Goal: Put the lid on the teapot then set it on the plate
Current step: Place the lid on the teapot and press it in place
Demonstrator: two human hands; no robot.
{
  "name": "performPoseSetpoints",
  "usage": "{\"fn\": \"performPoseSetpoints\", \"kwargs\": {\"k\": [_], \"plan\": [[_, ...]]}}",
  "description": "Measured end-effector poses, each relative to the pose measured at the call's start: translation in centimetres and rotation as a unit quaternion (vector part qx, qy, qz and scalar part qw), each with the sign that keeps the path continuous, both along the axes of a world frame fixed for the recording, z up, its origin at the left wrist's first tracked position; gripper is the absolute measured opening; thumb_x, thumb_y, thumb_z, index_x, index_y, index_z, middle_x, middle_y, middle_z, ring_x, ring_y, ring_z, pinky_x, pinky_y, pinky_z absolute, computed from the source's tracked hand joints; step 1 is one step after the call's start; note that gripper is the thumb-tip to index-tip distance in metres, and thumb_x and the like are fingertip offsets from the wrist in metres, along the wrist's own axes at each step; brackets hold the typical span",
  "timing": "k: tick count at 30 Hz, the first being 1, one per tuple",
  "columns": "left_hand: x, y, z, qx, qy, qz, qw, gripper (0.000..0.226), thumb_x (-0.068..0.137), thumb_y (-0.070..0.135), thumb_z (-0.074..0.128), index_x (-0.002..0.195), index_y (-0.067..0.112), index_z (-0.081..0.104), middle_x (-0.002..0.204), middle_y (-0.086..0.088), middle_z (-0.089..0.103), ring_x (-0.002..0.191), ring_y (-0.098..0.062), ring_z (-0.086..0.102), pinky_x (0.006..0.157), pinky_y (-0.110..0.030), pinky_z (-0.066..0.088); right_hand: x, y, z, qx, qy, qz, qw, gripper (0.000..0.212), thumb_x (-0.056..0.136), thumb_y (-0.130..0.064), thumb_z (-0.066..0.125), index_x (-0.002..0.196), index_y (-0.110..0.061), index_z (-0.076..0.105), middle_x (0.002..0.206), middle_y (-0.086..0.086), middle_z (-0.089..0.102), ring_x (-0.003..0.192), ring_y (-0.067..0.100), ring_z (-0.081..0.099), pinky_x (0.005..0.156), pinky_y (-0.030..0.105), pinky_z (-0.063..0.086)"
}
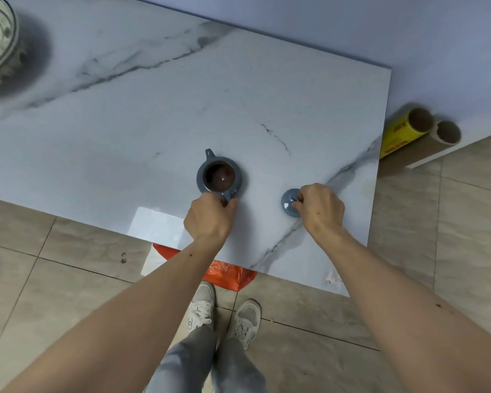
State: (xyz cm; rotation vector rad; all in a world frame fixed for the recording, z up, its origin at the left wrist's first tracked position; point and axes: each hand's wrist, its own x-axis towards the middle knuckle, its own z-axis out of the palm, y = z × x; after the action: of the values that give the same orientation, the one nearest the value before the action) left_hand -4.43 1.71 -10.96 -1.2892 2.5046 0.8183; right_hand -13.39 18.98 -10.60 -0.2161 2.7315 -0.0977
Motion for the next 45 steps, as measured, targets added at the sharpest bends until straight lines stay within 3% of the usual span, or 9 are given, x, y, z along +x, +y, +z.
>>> {"fn": "performPoseSetpoints", "kwargs": {"k": [7,13,18,21,25,28,38,42,45], "plan": [[0.6,-0.9,0.2,-0.036,0.003,-0.059,0.998,0.027,0.085,0.038,0.061,0.072,0.016,0.071,0.067,-0.004,0.067,0.062,-0.027,0.057,0.048,-0.023,0.031,0.1,-1.1,0.0,0.005,0.004,0.020,1.000,0.019,0.086,-0.015,0.059,0.068,-0.012,0.052,0.079,0.005,0.052,0.080,0.030,0.058,0.056,0.029,0.033],[1.3,-1.8,0.1,-0.067,0.028,-0.110,0.991,0.024,0.089,0.039,0.058,0.079,0.020,0.069,0.073,0.000,0.069,0.065,-0.024,0.056,0.045,-0.022,0.022,-0.2,-2.3,0.2,0.010,0.002,0.047,0.999,0.018,0.087,-0.014,0.057,0.070,-0.012,0.052,0.086,0.009,0.061,0.075,0.027,0.053,0.057,0.029,0.034],[1.5,-2.3,0.0,-0.055,0.043,-0.112,0.991,0.023,0.089,0.040,0.057,0.082,0.021,0.069,0.080,0.000,0.073,0.077,-0.027,0.065,0.052,-0.025,0.032,-0.8,-4.0,1.3,0.020,0.041,0.095,0.994,0.011,0.089,-0.010,0.055,0.079,-0.010,0.060,0.094,0.010,0.067,0.086,0.031,0.062,0.064,0.031,0.034],[1.6,-2.4,0.0,-0.004,0.049,-0.080,0.996,0.024,0.089,0.041,0.059,0.080,0.022,0.069,0.079,0.002,0.071,0.074,-0.024,0.061,0.051,-0.025,0.031,-1.4,-5.5,2.3,0.003,0.073,0.122,0.990,0.013,0.091,-0.013,0.054,0.090,-0.009,0.067,0.098,0.008,0.067,0.090,0.030,0.062,0.066,0.032,0.034],[1.7,-2.5,-0.1,0.095,0.040,-0.030,0.994,0.032,0.089,0.042,0.061,0.065,0.021,0.060,0.057,0.006,0.053,0.063,-0.022,0.052,0.048,-0.025,0.029,-1.9,-7.8,3.4,-0.031,0.117,0.157,0.980,0.016,0.091,-0.020,0.055,0.090,-0.009,0.067,0.099,0.008,0.067,0.092,0.030,0.060,0.068,0.033,0.031],[1.7,-2.7,-0.2,0.138,0.053,-0.012,0.989,0.029,0.089,0.039,0.063,0.069,0.018,0.067,0.067,-0.003,0.067,0.067,-0.026,0.060,0.054,-0.029,0.040,-1.7,-9.6,3.6,-0.040,0.134,0.194,0.971,0.015,0.091,-0.021,0.057,0.092,-0.010,0.068,0.098,0.007,0.067,0.093,0.029,0.060,0.069,0.033,0.030],[1.7,-3.0,-0.8,0.163,0.061,0.008,0.985,0.034,0.088,0.036,0.066,0.073,0.006,0.072,0.075,-0.016,0.072,0.069,-0.033,0.062,0.056,-0.032,0.040,-0.7,-12.7,2.8,-0.021,0.119,0.259,0.958,0.013,0.092,-0.022,0.059,0.091,-0.013,0.068,0.095,0.005,0.067,0.093,0.026,0.060,0.067,0.032,0.029],[1.8,-3.1,-0.8,0.175,0.064,0.022,0.982,0.032,0.086,0.034,0.069,0.072,0.005,0.072,0.054,-0.006,0.050,0.056,-0.023,0.040,0.048,-0.029,0.028,-0.8,-13.1,2.5,-0.005,0.109,0.259,0.960,0.008,0.091,-0.015,0.060,0.087,-0.011,0.066,0.094,0.006,0.066,0.092,0.026,0.060,0.066,0.032,0.029],[1.9,-3.2,-0.9,0.182,0.075,0.026,0.980,0.026,0.085,0.035,0.071,0.076,0.011,0.076,0.056,-0.003,0.051,0.053,-0.018,0.037,0.048,-0.028,0.028,-0.7,-13.0,2.3,-0.007,0.109,0.257,0.960,0.012,0.090,-0.012,0.059,0.078,-0.013,0.060,0.093,0.006,0.066,0.090,0.026,0.060,0.065,0.033,0.030]]}}
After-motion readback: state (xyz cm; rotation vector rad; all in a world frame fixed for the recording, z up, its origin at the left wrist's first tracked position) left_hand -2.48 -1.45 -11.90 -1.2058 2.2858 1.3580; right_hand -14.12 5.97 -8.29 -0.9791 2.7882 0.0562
